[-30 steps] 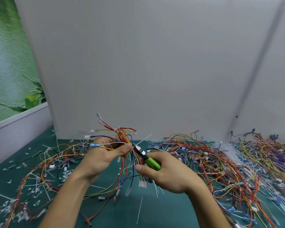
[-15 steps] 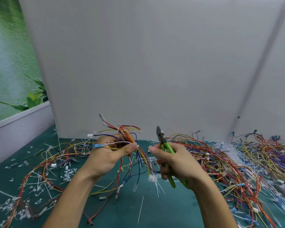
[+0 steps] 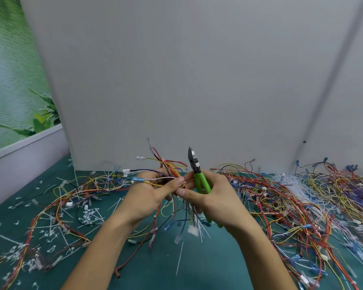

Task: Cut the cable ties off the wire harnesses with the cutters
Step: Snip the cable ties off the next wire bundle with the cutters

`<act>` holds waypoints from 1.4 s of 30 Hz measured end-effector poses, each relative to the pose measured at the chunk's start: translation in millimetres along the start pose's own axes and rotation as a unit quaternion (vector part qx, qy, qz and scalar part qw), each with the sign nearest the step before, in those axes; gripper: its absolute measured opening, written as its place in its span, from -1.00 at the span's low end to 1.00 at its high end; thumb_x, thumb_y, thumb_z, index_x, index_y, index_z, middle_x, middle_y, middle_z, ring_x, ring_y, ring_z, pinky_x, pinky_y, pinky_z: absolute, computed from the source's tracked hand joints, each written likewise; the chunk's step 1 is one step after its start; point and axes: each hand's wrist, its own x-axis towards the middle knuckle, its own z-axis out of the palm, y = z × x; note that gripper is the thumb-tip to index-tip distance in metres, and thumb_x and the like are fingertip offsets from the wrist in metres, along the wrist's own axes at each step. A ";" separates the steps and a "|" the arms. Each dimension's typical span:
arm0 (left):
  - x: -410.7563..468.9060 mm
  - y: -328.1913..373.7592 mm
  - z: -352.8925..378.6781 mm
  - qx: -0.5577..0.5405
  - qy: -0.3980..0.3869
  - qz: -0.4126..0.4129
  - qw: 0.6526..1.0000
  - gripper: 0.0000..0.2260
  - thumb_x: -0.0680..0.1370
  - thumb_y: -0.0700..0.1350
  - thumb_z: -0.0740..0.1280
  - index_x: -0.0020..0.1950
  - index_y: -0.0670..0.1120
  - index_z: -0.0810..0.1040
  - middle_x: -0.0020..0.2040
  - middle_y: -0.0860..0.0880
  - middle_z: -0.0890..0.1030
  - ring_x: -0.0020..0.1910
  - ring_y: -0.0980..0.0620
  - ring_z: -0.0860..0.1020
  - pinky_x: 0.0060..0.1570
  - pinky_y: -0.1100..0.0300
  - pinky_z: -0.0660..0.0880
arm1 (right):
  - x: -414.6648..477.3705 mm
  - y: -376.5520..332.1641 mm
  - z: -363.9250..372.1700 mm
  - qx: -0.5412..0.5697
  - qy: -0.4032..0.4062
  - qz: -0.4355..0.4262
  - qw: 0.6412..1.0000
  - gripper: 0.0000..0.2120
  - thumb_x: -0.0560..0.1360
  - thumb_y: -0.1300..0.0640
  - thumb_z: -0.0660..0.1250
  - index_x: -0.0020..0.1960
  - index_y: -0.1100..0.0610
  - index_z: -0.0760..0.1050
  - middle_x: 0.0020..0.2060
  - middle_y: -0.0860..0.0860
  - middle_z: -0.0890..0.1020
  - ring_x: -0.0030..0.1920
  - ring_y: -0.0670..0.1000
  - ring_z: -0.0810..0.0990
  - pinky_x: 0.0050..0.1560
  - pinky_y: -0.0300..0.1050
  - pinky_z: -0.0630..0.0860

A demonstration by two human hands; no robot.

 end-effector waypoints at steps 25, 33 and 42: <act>9.1 -5.8 -10.8 0.030 0.079 0.091 0.992 -0.85 0.59 -0.30 0.39 -0.01 -0.05 0.60 -0.06 0.00 0.69 -0.12 -0.07 0.74 0.02 0.10 0.65 | 14.2 9.3 -40.2 0.410 0.001 0.094 0.907 -0.74 0.44 0.20 0.41 0.12 0.21 0.53 -0.17 0.06 0.61 -0.40 -0.02 0.57 -0.36 -0.14 0.58; 10.0 -4.1 -7.1 -0.002 0.130 0.119 0.984 -0.94 0.62 -0.26 0.36 0.04 -0.12 0.57 -0.06 -0.11 0.64 -0.32 -0.08 0.66 -0.35 0.15 0.58 | 17.2 16.1 -43.6 0.402 0.044 0.121 0.906 -0.45 0.33 0.25 0.50 0.31 0.21 0.50 0.07 0.15 0.73 -0.18 0.04 0.71 -0.21 -0.03 0.67; 13.8 -9.1 -10.1 -0.069 0.119 0.064 0.988 -0.90 0.60 -0.16 0.38 0.09 -0.16 0.57 -0.09 -0.16 0.69 -0.34 -0.02 0.59 -0.39 0.25 0.48 | 13.6 17.0 -45.1 0.390 0.006 0.109 0.914 -0.41 0.39 0.27 0.45 0.40 0.17 0.44 0.23 0.15 0.69 -0.02 0.10 0.62 -0.11 -0.01 0.63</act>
